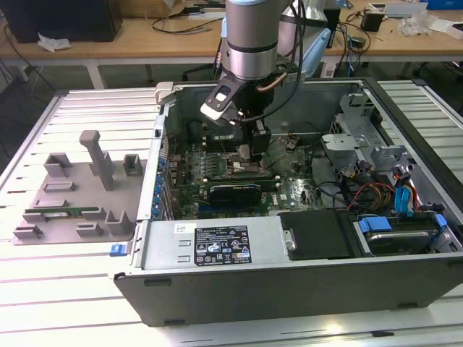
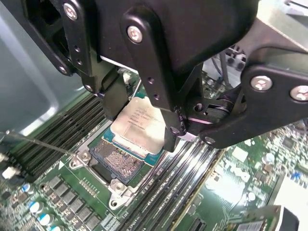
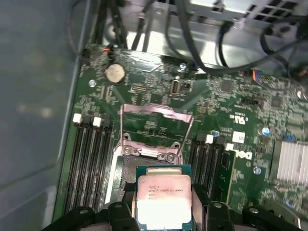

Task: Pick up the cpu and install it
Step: 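Place the cpu into insertion slot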

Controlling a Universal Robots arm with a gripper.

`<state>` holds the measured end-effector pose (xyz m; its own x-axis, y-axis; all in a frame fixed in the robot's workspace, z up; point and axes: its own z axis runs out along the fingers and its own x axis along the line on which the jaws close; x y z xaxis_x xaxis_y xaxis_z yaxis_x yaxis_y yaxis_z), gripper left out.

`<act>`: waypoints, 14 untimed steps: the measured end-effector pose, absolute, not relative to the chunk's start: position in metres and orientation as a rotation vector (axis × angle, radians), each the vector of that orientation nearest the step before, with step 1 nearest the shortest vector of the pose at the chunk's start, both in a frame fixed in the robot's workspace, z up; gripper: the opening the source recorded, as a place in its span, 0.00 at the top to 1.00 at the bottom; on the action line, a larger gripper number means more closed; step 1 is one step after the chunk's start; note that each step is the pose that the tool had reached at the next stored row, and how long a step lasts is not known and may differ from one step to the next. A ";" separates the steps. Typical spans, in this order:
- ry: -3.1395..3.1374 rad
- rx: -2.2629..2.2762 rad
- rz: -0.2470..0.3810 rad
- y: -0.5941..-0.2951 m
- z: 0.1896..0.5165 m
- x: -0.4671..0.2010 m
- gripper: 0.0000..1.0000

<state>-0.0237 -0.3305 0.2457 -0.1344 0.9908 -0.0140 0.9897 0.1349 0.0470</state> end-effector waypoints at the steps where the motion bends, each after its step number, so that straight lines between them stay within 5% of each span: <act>1: 2.319 2.056 0.040 -0.330 0.245 -0.024 0.46; 14: 2.243 2.138 0.038 -0.326 0.230 -0.029 0.46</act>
<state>-0.0286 -0.3259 0.2303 -0.0479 0.9988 -0.0142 0.9977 0.0485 0.0470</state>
